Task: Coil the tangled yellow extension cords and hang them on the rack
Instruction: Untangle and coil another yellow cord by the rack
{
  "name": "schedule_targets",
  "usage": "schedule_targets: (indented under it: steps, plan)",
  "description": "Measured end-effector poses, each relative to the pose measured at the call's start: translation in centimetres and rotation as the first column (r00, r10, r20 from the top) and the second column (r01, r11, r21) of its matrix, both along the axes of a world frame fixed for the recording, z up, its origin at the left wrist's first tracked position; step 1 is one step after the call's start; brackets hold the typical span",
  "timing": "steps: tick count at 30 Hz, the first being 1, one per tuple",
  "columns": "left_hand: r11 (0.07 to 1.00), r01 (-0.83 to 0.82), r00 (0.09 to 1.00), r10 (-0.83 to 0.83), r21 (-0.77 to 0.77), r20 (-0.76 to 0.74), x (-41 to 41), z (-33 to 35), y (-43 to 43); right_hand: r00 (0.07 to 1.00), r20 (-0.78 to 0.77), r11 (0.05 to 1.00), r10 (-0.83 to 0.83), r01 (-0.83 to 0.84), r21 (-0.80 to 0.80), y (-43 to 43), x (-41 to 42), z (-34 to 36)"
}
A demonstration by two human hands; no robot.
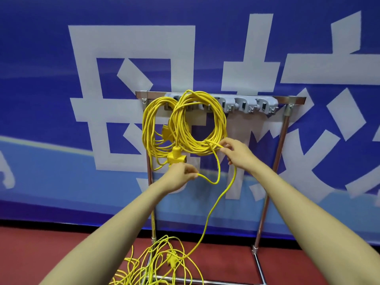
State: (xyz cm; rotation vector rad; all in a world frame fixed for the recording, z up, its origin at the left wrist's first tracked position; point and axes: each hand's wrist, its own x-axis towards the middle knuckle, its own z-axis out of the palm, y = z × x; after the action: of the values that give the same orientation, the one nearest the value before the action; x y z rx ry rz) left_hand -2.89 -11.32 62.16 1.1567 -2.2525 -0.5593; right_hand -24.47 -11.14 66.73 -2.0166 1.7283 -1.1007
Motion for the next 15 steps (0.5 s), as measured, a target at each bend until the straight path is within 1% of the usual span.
schedule_targets:
  steps: [2,3,4,6,7,8,9,10,11,12,13,15]
  plan:
    - [0.964,0.127,0.987,-0.1,-0.235,0.123,0.0,0.7,-0.1,0.966,-0.241,0.995,0.092,-0.082,0.051,0.7,0.2,0.7]
    - [0.928,0.188,0.978,-0.148,-0.321,0.144,0.0,0.8,-0.2,0.94,-0.312,0.988,0.141,-0.116,0.099,0.9,0.2,0.9]
    - [0.902,0.207,0.977,-0.171,-0.378,0.128,0.0,0.8,-0.2,0.925,-0.324,0.975,0.199,-0.155,0.158,1.2,0.2,1.1]
    - [0.895,0.138,0.988,-0.153,-0.424,-0.001,-0.3,0.8,0.1,0.922,-0.219,0.933,0.319,-0.266,0.243,1.8,0.3,1.2]
    - [0.903,0.093,0.99,-0.13,-0.419,-0.059,-0.5,0.9,0.1,0.918,-0.147,0.911,0.369,-0.326,0.25,2.0,0.4,1.3]
    - [0.918,0.065,0.992,-0.102,-0.392,-0.074,-0.7,1.0,0.1,0.91,-0.084,0.896,0.406,-0.379,0.233,2.3,0.5,1.3]
    - [0.932,0.061,0.994,-0.087,-0.358,-0.058,-0.7,1.2,0.0,0.904,-0.014,0.887,0.428,-0.417,0.198,2.4,0.6,1.3]
    - [0.947,0.066,0.996,-0.083,-0.314,-0.043,-0.8,1.4,-0.1,0.896,0.075,0.882,0.437,-0.444,0.159,2.4,0.7,1.3]
    - [0.961,0.067,0.993,-0.091,-0.269,-0.079,-0.8,1.7,0.1,0.884,0.182,0.88,0.43,-0.456,0.134,2.3,0.7,1.2]
    - [0.972,0.05,0.983,-0.089,-0.23,-0.163,-0.8,2.1,0.3,0.869,0.264,0.88,0.419,-0.46,0.119,2.3,0.5,1.1]
    - [0.981,0.026,0.96,-0.078,-0.192,-0.269,-0.7,2.6,0.5,0.858,0.308,0.881,0.412,-0.461,0.108,2.3,0.4,0.9]
    - [0.992,0.004,0.907,-0.057,-0.128,-0.417,-0.6,3.6,0.4,0.862,0.321,0.891,0.392,-0.443,0.102,2.6,0.4,0.2]
